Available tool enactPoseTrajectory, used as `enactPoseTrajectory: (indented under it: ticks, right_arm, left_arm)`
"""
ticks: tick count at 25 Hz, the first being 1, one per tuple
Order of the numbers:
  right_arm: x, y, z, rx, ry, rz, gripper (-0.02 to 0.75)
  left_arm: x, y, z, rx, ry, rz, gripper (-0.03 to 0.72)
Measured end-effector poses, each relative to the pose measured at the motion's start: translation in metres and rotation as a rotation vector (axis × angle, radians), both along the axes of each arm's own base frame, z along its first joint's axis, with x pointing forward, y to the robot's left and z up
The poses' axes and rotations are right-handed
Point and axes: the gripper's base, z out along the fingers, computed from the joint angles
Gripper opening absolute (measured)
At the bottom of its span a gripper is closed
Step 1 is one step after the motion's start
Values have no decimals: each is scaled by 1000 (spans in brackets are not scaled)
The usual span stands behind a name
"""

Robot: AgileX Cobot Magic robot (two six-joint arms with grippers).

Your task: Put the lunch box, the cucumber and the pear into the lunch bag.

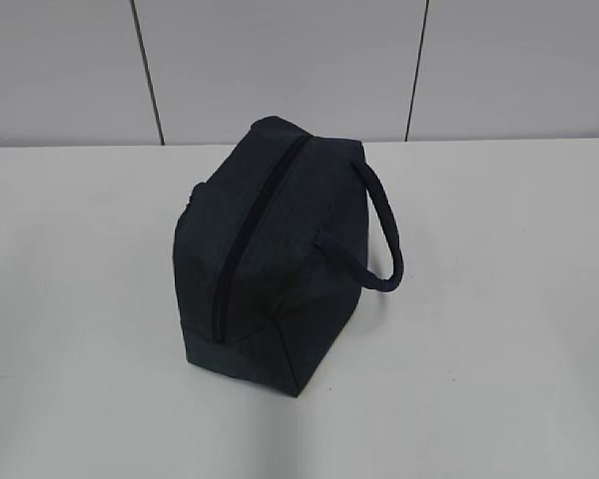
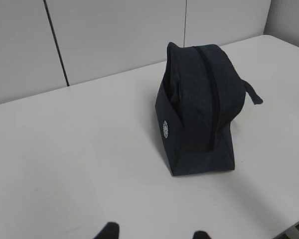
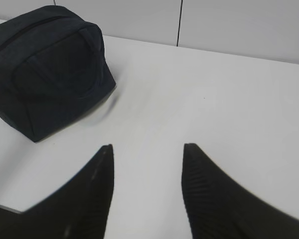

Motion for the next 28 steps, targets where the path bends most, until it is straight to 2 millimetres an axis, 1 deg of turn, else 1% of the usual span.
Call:
enactPoseTrajectory:
  ticks: [2, 7, 10, 13, 28]
  right_arm:
    - [2, 1, -4, -4, 15, 0, 351]
    - [10, 2, -17, -16, 65, 0, 351]
    - [12, 3, -23, -22, 84, -1, 351]
    - [15, 3, -28, -26, 103, -1, 351]
    - [15, 3, -29, -27, 106, -1, 351]
  left_arm:
    - [3, 0, -2, 4, -8, 10, 276]
    - [10, -1, -24, 33, 71, 16, 276]
    - [10, 0, -29, 46, 99, 17, 276]
    - [9, -1, -29, 44, 103, 17, 276]
    - [9, -1, -29, 44, 103, 17, 276]
